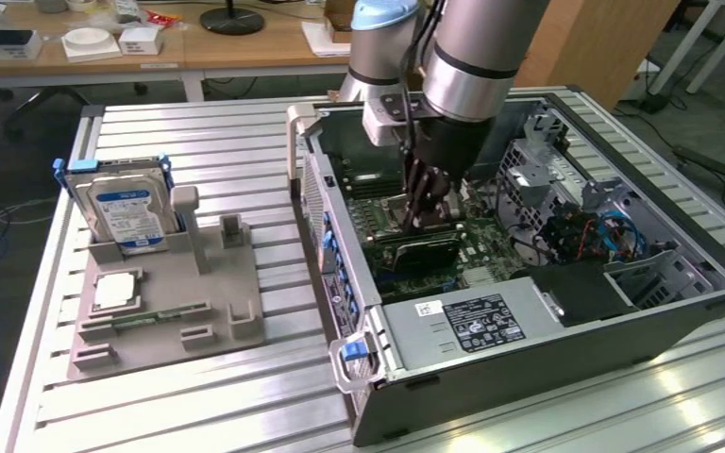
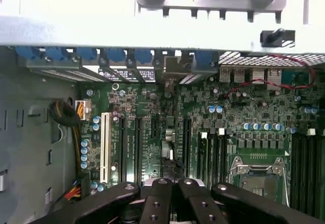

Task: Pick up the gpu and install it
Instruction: 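Press down on the gpu until it lock into place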

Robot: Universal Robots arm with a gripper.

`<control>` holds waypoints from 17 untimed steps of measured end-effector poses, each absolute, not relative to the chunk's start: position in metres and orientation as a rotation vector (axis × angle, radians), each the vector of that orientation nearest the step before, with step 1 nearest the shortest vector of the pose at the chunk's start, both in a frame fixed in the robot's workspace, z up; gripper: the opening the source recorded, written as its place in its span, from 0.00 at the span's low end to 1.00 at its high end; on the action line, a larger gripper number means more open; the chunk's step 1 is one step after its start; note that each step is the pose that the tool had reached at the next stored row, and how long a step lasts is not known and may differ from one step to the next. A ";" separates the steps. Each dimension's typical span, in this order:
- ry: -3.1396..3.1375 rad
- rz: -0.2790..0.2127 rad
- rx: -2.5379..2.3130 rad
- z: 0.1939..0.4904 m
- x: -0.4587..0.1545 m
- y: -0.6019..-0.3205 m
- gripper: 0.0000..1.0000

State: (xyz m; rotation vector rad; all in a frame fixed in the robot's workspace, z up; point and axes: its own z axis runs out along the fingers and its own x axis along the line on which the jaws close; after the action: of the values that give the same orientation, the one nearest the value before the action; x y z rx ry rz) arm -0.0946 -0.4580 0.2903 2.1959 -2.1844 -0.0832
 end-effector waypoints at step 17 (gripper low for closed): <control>-2.017 -0.389 2.025 0.290 -0.094 -0.458 0.10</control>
State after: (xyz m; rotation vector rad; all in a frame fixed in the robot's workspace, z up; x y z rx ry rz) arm -0.0943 -0.4580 0.2904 2.0253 -2.0170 -0.3890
